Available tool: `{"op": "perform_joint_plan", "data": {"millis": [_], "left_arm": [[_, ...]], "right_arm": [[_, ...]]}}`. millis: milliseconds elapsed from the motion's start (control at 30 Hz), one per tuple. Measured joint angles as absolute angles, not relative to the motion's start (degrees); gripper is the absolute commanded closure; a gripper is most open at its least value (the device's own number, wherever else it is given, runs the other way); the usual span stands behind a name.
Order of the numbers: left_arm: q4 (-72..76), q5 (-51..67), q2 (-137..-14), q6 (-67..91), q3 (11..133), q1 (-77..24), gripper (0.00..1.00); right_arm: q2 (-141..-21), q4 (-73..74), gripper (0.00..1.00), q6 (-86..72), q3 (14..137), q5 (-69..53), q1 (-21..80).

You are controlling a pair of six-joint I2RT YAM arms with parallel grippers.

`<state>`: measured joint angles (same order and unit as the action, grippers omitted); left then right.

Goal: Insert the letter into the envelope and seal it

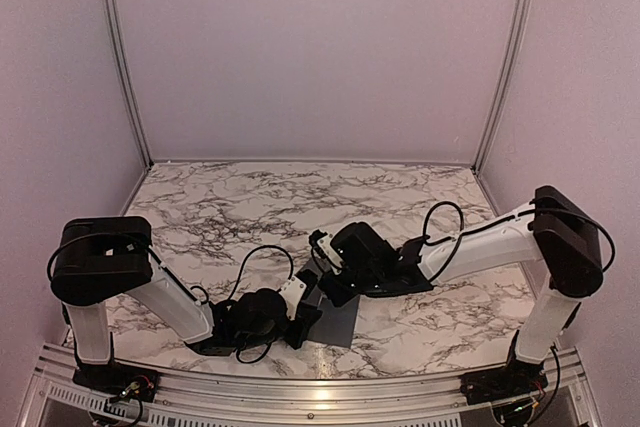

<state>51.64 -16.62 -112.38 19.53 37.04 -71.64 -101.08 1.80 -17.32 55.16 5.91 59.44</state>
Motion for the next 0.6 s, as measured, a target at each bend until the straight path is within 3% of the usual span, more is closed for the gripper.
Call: {"op": "perform_joint_plan", "data": {"millis": [600], "left_arm": [[51.6,-16.5,-112.4,19.5,37.0,-71.6,0.83]], "right_arm": [[-98.0,4.1,1.0,-18.6,53.7,7.1,61.8]]}}
